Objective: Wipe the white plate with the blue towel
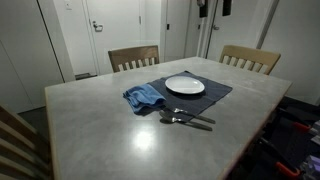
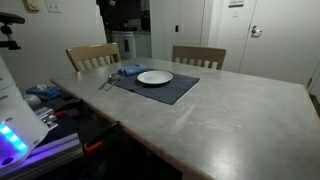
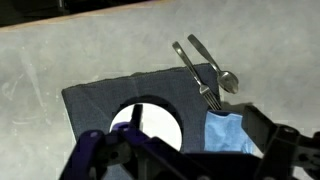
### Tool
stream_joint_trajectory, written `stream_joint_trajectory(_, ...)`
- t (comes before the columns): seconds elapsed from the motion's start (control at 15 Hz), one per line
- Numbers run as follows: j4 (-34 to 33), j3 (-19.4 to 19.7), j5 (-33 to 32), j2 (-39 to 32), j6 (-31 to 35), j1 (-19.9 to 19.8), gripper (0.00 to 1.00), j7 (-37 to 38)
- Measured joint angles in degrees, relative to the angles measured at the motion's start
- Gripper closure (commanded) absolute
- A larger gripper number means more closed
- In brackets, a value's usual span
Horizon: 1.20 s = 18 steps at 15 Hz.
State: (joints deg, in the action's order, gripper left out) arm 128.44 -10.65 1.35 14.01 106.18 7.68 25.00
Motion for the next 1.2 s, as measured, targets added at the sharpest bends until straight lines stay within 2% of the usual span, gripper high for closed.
stream_joint_trajectory(0.2, 0.3, -0.1, 0.2, 0.2, 1.2, 0.0, 0.00, 0.3)
stream_joint_trajectory(0.6, 2.0, -1.9, 10.9, -4.2, 20.2, 3.3, 0.00, -1.9)
stream_joint_trajectory(0.8, 1.5, -3.0, 10.0, -9.8, 29.8, 4.2, 0.00, -2.1)
stream_joint_trajectory(0.93, -0.1, -2.8, 8.0, -14.1, 33.9, 4.1, 0.00, -2.1)
stream_joint_trajectory(1.2, -6.1, -1.2, 6.3, -22.5, 35.9, 4.0, 0.00, -2.8)
